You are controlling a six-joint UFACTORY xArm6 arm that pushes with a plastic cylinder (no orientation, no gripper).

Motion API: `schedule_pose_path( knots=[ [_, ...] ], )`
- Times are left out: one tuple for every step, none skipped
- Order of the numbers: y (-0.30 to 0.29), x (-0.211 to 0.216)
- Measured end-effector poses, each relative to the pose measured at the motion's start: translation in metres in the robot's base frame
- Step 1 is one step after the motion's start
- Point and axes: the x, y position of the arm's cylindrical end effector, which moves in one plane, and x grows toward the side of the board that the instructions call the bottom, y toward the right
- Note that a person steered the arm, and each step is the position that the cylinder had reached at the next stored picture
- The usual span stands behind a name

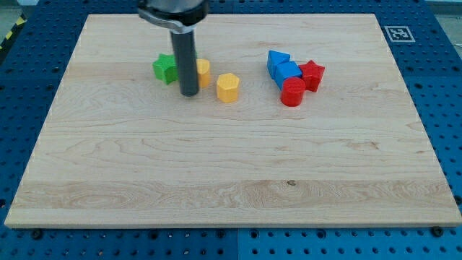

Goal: Push the green star and green circle to down a bit

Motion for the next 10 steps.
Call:
schedule_pose_path(
  knots=[
    [-0.036, -0.014],
    [-0.068, -0.038],
    [-0.089, -0.047],
    [-0.112, -0.072],
    [-0.112, -0.083],
    [-0.108, -0.083],
    [-0.089, -0.083],
    [-0.068, -0.083],
    [-0.046, -0.075],
    [-0.037, -0.065]
  ],
)
